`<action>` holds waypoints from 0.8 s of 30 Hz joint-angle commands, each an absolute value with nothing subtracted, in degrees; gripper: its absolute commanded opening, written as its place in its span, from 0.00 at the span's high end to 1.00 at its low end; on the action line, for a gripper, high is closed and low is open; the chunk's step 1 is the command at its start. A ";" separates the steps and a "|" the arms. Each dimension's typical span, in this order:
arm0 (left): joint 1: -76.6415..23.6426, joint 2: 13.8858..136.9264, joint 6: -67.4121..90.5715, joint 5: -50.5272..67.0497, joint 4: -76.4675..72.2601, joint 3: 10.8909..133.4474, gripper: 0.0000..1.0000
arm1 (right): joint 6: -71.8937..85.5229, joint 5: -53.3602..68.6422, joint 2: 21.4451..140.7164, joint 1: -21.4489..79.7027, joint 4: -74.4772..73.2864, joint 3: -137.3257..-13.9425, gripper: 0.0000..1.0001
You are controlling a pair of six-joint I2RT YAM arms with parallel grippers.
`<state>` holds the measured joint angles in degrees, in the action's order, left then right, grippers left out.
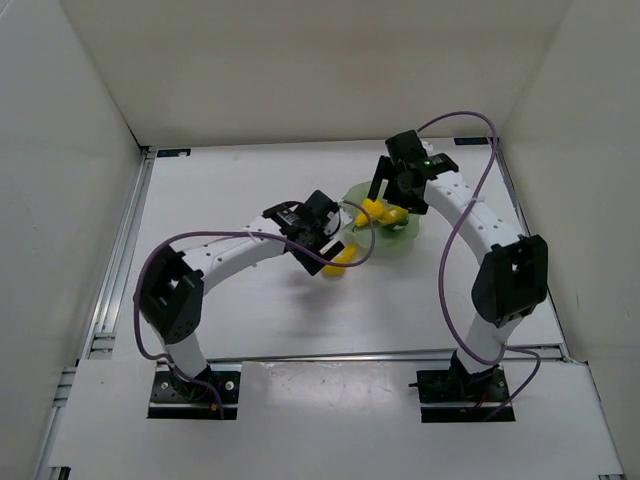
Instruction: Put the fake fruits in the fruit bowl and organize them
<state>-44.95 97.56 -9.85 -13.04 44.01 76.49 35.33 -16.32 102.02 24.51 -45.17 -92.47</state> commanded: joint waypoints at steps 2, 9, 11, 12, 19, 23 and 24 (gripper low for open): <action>-47.72 101.50 -11.60 -7.04 45.18 83.04 0.00 | 35.32 -16.95 92.22 24.43 -46.41 -91.15 0.00; -47.72 111.00 -12.38 -0.19 45.79 91.31 0.00 | 37.88 -20.47 79.91 21.71 -46.93 -81.75 0.00; -47.72 112.67 -13.09 2.36 45.79 93.33 0.00 | 37.88 -21.00 76.75 20.13 -46.93 -78.51 0.00; -47.72 114.76 -13.10 2.37 45.79 94.04 0.00 | 37.88 -21.61 75.77 19.60 -47.54 -77.53 0.00; -47.12 120.59 -13.10 1.39 47.10 97.30 0.06 | 37.88 -22.15 70.85 16.44 -48.78 -74.88 0.00; -45.09 117.52 -13.62 6.32 50.62 96.06 0.53 | 37.88 -23.29 69.70 15.91 -48.78 -74.88 0.00; -45.09 116.99 -13.62 6.33 51.50 96.06 0.62 | 37.88 -23.81 69.70 15.91 -48.78 -74.36 0.00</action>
<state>-46.54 121.86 -13.13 2.68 48.42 95.98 37.56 -21.61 71.79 16.21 -48.56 -74.78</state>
